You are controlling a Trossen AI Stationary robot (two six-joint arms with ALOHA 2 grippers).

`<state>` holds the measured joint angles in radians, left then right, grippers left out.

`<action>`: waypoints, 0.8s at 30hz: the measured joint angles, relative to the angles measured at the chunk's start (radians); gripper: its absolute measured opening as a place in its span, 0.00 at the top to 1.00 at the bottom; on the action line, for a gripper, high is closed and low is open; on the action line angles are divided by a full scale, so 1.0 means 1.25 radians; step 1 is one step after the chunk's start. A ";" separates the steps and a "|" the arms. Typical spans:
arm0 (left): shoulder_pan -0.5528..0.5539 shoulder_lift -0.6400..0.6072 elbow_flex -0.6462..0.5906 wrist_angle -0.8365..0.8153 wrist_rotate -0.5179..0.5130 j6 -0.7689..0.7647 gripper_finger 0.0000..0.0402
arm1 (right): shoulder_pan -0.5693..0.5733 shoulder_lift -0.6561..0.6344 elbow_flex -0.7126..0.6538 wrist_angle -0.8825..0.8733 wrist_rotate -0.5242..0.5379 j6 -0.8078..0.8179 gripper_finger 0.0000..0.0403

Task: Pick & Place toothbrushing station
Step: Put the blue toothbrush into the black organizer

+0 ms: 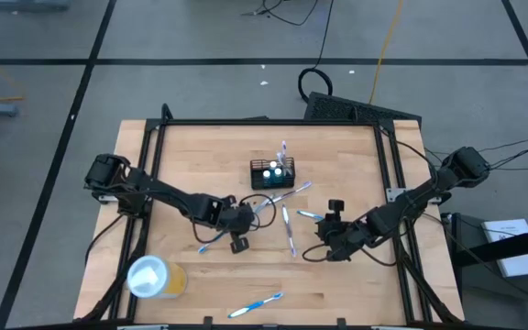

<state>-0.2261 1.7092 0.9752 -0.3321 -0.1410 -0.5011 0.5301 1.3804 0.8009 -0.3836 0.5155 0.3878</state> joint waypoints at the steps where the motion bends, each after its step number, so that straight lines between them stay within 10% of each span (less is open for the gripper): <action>1: -0.005 0.000 0.000 -0.002 -0.005 -0.002 0.92 | 0.003 0.000 0.000 0.001 0.002 0.003 0.68; 24: -0.123 -0.014 0.001 -0.148 -0.052 -0.190 0.92 | 0.018 0.000 -0.001 0.021 -0.040 0.009 0.68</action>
<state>-0.3797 1.6917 0.9760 -0.5173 -0.2058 -0.7388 0.5530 1.3804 0.8001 -0.3573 0.4655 0.3990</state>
